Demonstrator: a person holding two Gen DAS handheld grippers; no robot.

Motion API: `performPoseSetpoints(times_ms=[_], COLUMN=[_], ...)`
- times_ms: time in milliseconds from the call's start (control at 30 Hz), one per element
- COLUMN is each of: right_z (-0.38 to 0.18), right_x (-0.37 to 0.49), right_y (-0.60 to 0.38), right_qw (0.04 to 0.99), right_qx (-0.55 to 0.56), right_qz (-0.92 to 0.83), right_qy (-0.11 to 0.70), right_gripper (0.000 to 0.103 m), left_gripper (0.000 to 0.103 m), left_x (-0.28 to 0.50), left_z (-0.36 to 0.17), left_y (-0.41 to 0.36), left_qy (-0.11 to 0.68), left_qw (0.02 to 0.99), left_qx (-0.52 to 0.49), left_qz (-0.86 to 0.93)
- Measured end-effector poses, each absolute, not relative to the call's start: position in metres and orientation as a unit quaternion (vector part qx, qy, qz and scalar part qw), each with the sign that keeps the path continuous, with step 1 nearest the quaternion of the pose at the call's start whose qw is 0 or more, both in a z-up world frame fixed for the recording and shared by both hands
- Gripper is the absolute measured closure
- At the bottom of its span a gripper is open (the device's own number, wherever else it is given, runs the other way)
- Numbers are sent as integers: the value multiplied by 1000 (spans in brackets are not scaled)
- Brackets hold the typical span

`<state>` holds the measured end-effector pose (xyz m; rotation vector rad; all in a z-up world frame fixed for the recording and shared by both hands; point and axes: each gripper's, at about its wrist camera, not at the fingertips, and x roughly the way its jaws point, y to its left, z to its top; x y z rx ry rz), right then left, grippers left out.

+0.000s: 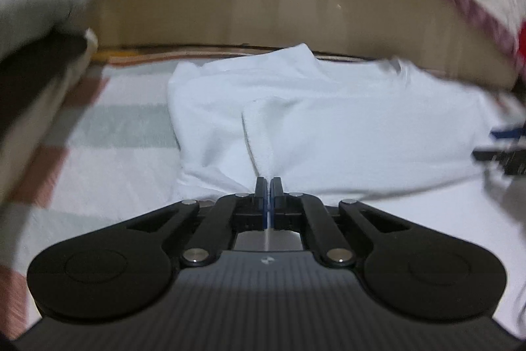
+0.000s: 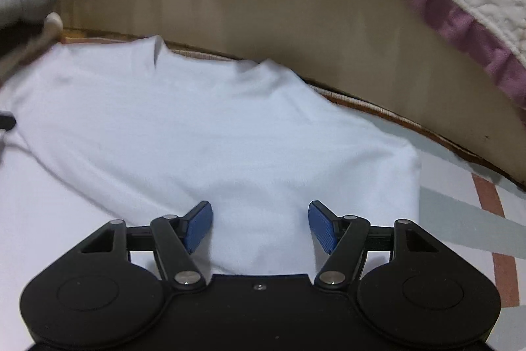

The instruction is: Fold clothes

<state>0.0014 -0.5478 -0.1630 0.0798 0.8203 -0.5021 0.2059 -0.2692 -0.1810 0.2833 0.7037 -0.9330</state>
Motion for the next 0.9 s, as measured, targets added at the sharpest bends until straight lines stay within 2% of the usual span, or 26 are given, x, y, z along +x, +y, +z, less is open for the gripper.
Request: performPoseSetpoints(times_ms=[100, 233, 267, 300, 367, 567, 700, 800, 900], right_z=[-167, -168, -167, -167, -165, -158, -155, -148, -137], right_x=[-13, -37, -42, -46, -50, -78, -110, -142, -178], right_y=[-555, -571, -574, -576, -575, -549, -522, -512, -502], right_qw=[884, 879, 877, 875, 868, 846, 843, 827, 819], right_qx=[69, 115, 121, 128, 150, 242, 251, 290, 331], right_qz=[-247, -256, -258, -261, -275, -262, -180, -146, -134], right_qy=[391, 386, 386, 387, 385, 396, 440, 458, 449], right_gripper=[27, 25, 25, 25, 25, 22, 22, 23, 23], left_gripper=[102, 99, 95, 82, 68, 50, 48, 46, 43], left_x=[203, 216, 219, 221, 215, 152, 130, 121, 112], left_z=[-180, -176, -173, -168, -156, -121, -123, -114, -112], left_y=[-270, -265, -264, -261, -247, -169, -93, -63, -56], left_qy=[324, 364, 382, 410, 443, 436, 478, 485, 502], left_qw=[825, 824, 822, 815, 807, 804, 813, 810, 795], left_qx=[156, 145, 142, 136, 105, 76, 25, 5, 29], left_qz=[-436, -409, -398, -385, -377, -396, -332, -328, -339])
